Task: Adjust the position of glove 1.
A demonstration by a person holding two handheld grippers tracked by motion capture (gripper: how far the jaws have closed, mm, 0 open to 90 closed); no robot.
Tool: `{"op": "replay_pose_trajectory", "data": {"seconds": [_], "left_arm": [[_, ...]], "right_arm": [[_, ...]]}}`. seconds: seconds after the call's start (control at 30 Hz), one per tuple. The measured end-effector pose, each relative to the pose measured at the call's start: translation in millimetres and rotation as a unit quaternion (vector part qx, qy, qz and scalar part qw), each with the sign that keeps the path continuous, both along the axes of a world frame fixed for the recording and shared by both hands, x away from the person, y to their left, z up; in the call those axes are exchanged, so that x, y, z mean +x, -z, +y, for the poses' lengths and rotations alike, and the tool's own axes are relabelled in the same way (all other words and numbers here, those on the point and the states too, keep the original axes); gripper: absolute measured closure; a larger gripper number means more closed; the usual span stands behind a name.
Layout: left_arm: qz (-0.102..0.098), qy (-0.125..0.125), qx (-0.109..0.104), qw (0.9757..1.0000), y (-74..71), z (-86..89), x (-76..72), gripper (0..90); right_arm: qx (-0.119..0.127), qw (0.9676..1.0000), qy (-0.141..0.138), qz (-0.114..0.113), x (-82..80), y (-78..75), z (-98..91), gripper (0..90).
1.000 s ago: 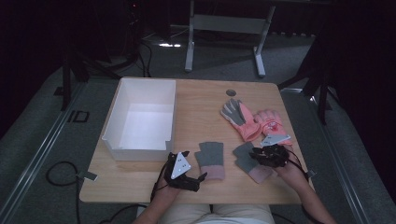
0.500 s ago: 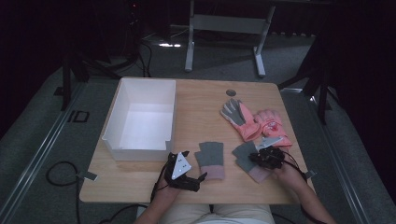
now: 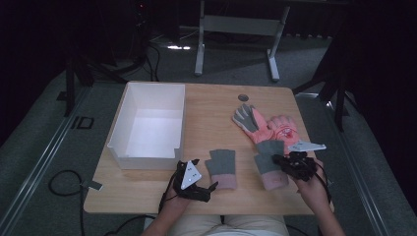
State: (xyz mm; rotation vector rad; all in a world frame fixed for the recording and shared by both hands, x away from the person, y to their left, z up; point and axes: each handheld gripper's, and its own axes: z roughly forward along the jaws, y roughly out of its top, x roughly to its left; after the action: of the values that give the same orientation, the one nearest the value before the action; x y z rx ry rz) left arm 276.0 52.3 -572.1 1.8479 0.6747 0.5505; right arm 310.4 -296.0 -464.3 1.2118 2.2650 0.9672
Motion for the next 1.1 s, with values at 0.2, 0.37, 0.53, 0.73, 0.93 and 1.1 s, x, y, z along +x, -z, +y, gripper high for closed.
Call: {"op": "replay_pose_trajectory", "data": {"seconds": [0.2, 0.37, 0.53, 0.73, 0.93, 1.1], "left_arm": [[0.001, -0.002, 0.001, 1.0000, 0.0, -0.5, 0.2, 0.0], [0.000, 0.000, 0.004, 1.0000, 0.0, -0.7, 0.1, 0.0], [-0.002, 0.001, 0.002, 1.0000, -0.1, 0.1, -0.1, 0.0], [-0.001, 0.001, 0.004, 1.0000, 0.0, -0.6, 0.0, 0.0], [-0.002, 0.002, 0.006, 1.0000, 0.0, -0.7, -0.2, 0.0], [-0.002, 0.003, 0.006, 1.0000, 0.0, -1.0, -0.4, 0.0]], "right_arm": [[0.014, 0.9950, 0.099, -0.008, -11.8, -2.9, 1.1, 85.6], [0.006, 0.9912, 0.132, 0.004, -12.6, 12.5, 4.9, 85.5], [-0.002, 0.9860, 0.163, 0.036, -4.9, 43.0, 3.7, 85.4], [-0.011, 0.9844, 0.166, 0.059, 8.9, 65.3, 0.7, 85.2], [-0.010, 0.9821, 0.176, 0.066, 14.5, 79.4, -1.2, 82.0], [-0.014, 0.9837, 0.169, 0.061, 16.5, 80.8, -1.9, 80.1]]}}
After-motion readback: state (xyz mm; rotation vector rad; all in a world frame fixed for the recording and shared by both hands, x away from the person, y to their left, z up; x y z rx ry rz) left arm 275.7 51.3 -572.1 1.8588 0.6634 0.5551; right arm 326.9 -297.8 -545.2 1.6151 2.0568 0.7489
